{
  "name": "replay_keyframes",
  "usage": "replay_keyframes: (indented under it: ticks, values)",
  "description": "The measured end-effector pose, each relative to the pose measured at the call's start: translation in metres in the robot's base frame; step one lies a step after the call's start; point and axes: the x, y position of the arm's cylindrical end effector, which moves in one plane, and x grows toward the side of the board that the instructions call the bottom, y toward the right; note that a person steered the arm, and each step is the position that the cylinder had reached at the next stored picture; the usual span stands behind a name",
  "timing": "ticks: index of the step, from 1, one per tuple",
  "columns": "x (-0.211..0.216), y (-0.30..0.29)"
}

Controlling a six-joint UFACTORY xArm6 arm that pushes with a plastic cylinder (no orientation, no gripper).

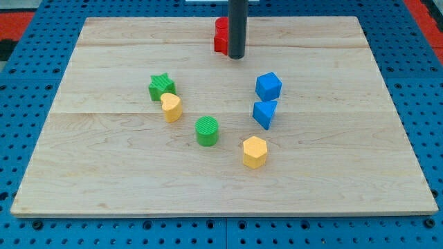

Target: Move blue cube closer to the red star

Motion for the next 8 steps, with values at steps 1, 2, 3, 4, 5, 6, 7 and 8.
replay_keyframes:
  ticks: [1, 2, 3, 4, 5, 6, 7, 8]
  values:
    - [-0.009, -0.034]
    - [-0.007, -0.034]
    - [0.027, 0.021]
    - [0.055, 0.098]
    - [0.094, 0.125]
    - [0.112, 0.093]
    - [0.1, 0.054]
    - [0.077, 0.017]
